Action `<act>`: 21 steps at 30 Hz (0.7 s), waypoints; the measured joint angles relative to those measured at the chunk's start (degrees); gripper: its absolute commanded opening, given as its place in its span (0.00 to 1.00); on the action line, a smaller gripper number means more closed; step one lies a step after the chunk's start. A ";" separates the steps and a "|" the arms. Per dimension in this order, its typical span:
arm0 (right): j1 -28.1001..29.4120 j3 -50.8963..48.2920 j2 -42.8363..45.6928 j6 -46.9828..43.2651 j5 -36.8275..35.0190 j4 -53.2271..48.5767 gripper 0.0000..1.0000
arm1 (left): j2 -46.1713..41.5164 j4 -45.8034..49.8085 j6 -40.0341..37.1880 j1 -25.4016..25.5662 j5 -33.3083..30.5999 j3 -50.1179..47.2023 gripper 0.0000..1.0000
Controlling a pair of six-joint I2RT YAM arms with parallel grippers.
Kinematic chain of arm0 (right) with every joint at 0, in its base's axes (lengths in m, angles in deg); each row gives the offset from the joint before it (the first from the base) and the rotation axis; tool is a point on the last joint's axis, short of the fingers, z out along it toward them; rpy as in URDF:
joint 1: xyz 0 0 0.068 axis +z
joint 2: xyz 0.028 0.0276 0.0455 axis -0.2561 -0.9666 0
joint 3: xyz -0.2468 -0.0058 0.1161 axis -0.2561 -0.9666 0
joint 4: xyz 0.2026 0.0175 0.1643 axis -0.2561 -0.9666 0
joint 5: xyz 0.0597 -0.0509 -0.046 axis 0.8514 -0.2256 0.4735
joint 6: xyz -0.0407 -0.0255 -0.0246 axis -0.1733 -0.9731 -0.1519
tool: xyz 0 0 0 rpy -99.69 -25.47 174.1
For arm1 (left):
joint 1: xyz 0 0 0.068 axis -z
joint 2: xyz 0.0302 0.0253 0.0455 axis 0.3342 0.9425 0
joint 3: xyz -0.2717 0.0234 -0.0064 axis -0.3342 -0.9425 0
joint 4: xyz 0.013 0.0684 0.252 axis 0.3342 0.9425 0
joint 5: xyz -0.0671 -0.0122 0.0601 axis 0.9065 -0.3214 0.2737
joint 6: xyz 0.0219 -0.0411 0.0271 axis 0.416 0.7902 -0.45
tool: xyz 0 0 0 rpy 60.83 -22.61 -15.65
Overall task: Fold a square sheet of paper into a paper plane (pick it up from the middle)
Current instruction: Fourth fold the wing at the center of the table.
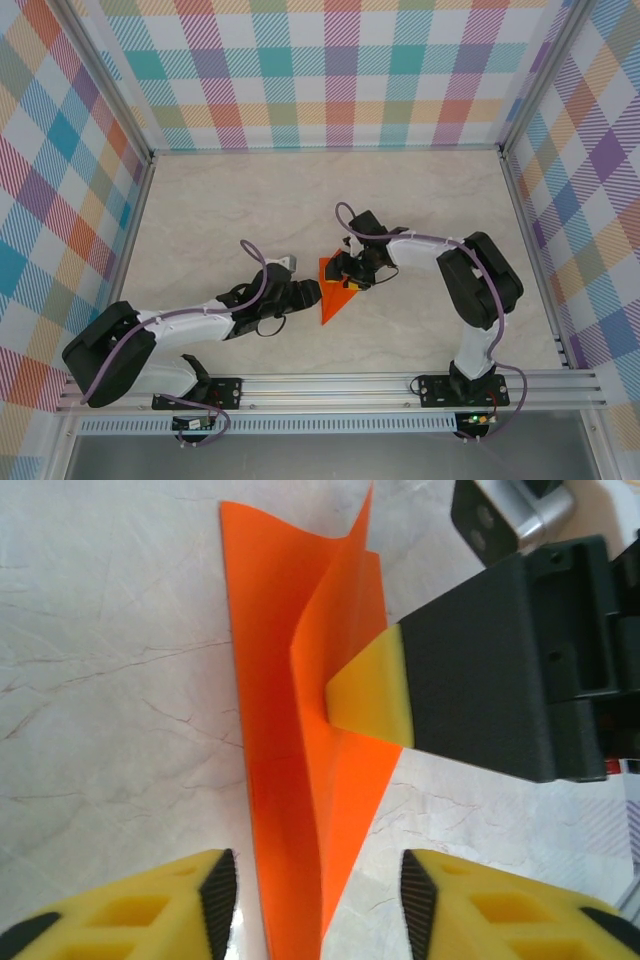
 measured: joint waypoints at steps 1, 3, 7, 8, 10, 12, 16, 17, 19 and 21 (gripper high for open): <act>0.24 0.55 -0.26 0.00 -0.37 -0.68 0.61 | 0.00 -0.24 0.04 0.00 0.55 0.00 0.35; 0.44 1.40 -0.61 0.04 -0.98 -1.84 0.62 | 0.31 -1.33 0.15 -0.04 1.90 0.00 0.26; 0.81 2.54 -1.09 0.24 -1.79 -3.21 0.64 | 3.02 -4.68 0.35 -0.04 4.26 0.26 0.14; 0.87 2.73 -1.16 0.24 -1.84 -3.43 0.64 | 3.91 -4.85 0.33 -0.04 4.68 0.57 0.12; 0.96 3.08 -1.38 0.26 -2.10 -3.96 0.64 | 5.90 -5.16 0.37 -0.04 5.11 1.40 0.08; 0.96 3.30 -1.49 0.33 -2.21 -4.24 0.63 | 7.65 -5.27 0.37 -0.04 5.33 2.56 0.06; 0.96 3.67 -1.77 0.66 -2.40 -4.81 0.61 | 10.58 -5.42 0.33 -0.04 5.31 4.92 0.03; 0.96 3.72 -1.79 0.68 -2.49 -4.92 0.60 | 11.19 -5.44 0.33 -0.04 5.31 5.29 0.03; 0.96 3.78 -1.88 0.70 -2.78 -5.14 0.58 | 12.44 -5.49 0.33 -0.04 5.27 5.70 0.02; 0.96 3.85 -1.90 0.72 -3.02 -5.38 0.56 | 13.31 -5.29 0.33 -0.04 5.27 5.75 0.02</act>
